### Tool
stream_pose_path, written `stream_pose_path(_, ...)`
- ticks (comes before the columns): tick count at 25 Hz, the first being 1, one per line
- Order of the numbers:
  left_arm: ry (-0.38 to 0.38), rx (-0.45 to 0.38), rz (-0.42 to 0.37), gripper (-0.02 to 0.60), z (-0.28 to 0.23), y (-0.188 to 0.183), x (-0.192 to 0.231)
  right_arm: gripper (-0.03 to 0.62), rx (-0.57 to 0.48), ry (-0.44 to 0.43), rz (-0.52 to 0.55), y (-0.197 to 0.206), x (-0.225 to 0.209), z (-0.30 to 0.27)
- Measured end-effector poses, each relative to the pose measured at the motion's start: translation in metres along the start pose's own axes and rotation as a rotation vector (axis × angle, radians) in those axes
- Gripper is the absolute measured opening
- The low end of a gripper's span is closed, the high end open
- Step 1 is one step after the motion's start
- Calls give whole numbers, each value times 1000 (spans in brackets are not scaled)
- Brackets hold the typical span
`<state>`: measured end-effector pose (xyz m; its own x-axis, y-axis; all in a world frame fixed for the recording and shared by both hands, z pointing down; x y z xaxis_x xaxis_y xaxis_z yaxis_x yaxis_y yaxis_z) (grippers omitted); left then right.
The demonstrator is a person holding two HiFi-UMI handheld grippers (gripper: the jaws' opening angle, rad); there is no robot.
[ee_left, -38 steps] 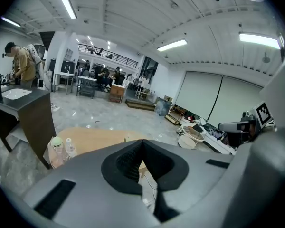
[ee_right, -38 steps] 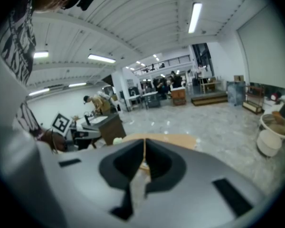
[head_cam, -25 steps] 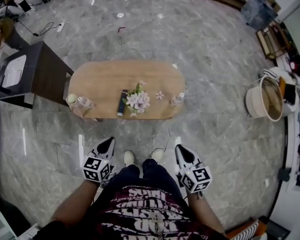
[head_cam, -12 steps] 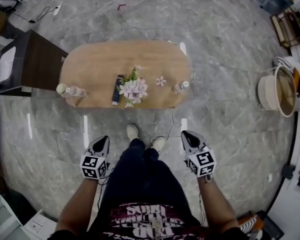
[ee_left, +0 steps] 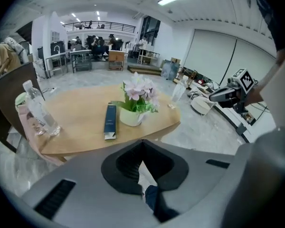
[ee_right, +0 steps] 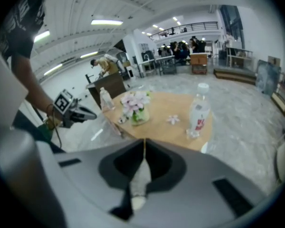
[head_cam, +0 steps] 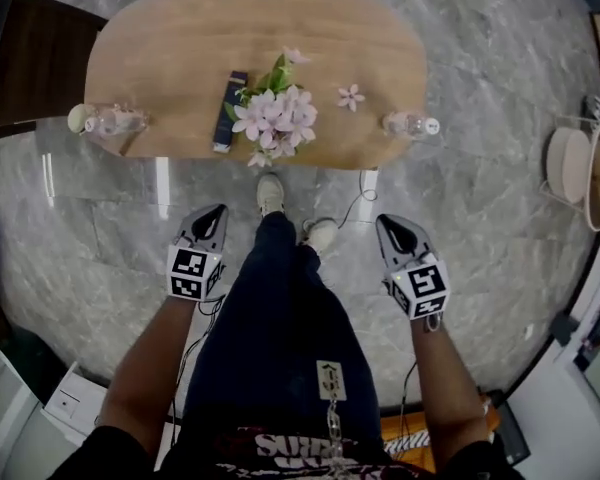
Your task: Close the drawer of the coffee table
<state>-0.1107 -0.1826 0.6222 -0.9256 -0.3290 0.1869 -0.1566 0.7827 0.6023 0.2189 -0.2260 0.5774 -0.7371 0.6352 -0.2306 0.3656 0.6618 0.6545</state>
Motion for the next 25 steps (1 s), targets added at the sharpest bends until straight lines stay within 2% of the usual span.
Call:
stream_pose_path(4, 38, 80, -60, 20, -52, 38, 19, 35, 64, -11, 104, 38, -13, -42)
stream_pose_path(9, -26, 157, -87, 21, -112, 77, 61, 37, 122, 0, 180, 79, -38, -95)
stream_pose_path(12, -60, 196, -128, 23, -139, 96, 81, 38, 153, -6, 177, 105, -58, -119)
stream_pose_path(13, -67, 205, -137, 25, -146, 100, 86, 59, 174, -7, 178, 115, -65, -124)
stream_pose_path(14, -72, 213, -139, 37, -153, 104, 90, 154, 200, -5, 189, 124, -73, -128)
stream_pose_path(15, -75, 218, -135, 82, -159, 106, 94, 189, 228, -1, 210, 133, -80, -132)
stream_pose_path(17, -84, 218, -122, 123, -170, 107, 103, 203, 275, 14, 273, 146, -95, -142)
stream_pose_path(22, -89, 166, -131, 184, -192, 98, 110, 225, 327, 38, 424, 159, -121, -175)
stream_pose_path(25, -61, 147, -85, 206, -205, 93, 106, 227, 306, 40, 448, 156, -128, -193)
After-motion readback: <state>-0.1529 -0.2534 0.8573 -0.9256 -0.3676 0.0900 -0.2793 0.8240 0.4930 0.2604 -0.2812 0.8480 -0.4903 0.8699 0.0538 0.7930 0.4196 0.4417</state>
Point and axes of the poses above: the fingertips, and each gripper's own axes: z backward along the fingers, x to its left, y out of its underside, the point moved 3 cm from there along z, backward along the fingers, and after that the axes turned 1 degree about z, right-handed, at the moved point
